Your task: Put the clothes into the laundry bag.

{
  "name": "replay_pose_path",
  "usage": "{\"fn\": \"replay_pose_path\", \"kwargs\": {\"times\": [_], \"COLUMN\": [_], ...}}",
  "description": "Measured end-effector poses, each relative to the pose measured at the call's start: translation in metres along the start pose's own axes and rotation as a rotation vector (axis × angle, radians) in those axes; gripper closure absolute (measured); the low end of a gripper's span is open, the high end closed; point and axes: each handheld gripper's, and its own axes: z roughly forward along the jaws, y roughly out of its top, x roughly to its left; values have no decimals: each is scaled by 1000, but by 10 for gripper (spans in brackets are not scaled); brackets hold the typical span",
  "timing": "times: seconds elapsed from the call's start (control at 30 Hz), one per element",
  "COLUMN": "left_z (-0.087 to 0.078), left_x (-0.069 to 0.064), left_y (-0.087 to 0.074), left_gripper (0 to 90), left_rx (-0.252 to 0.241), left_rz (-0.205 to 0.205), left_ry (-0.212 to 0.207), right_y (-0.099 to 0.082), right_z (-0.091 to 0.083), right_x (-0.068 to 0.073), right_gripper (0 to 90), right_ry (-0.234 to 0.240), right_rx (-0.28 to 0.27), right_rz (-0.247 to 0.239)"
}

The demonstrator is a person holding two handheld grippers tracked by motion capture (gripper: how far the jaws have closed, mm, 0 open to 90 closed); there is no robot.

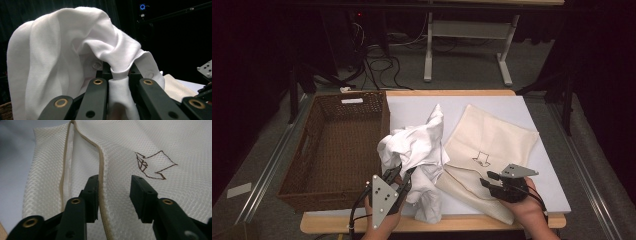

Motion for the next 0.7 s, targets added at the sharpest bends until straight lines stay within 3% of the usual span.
{"fn": "replay_pose_path", "kwargs": {"times": [0.27,0.57,0.7], "left_z": [2,10,25], "left_x": [0,-1,0], "left_y": [0,3,9], "left_gripper": [825,825,825], "left_rx": [-1,-2,-24], "left_rz": [0,23,20], "left_ry": [-2,13,17], "right_y": [10,29,43], "right_z": [5,5,8], "right_x": [-4,-10,-13], "right_gripper": [858,876,876], "right_ry": [-14,-8,1], "right_rx": [-9,-94,-145], "right_rz": [-5,33,62]}}
